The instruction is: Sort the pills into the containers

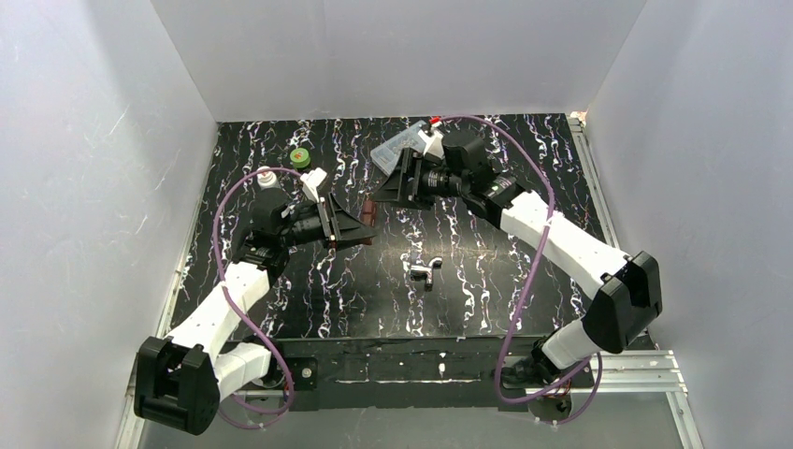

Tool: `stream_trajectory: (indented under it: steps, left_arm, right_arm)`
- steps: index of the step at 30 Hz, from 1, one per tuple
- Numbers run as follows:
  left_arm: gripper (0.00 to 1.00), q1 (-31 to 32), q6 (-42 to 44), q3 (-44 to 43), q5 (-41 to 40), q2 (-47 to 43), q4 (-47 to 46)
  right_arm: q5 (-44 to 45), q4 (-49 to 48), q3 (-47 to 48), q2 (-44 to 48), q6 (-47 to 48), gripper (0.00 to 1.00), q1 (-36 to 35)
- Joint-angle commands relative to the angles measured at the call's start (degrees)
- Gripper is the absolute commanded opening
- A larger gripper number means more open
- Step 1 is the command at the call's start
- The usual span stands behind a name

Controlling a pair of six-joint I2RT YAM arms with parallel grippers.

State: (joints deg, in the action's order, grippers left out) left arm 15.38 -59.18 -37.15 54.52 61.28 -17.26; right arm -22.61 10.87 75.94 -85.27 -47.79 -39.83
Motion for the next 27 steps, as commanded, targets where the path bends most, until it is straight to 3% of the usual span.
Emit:
stream_trajectory:
  steps: [1,11,21,27]
  left_arm:
    - [0.00,-0.1,3.3,-2.3,0.3,-1.2,4.0]
    - [0.00,0.0,2.5,-2.7,-0.2,-1.0,3.3]
    - [0.00,0.0,-3.9,-1.3,1.2,0.0,-4.9]
    - [0.00,0.0,-4.7,-1.0,1.5,-0.2,-5.3]
  right_arm:
    - [1.1,4.1,7.1,-2.5,0.1,0.71,-1.6]
    - [4.2,9.2,7.6,-3.9,0.4,0.68,-3.3]
    - [4.6,4.9,6.0,-3.5,-2.1,0.62,-3.3]
    - [5.7,4.2,7.3,-3.6,-2.5,0.59,-3.2]
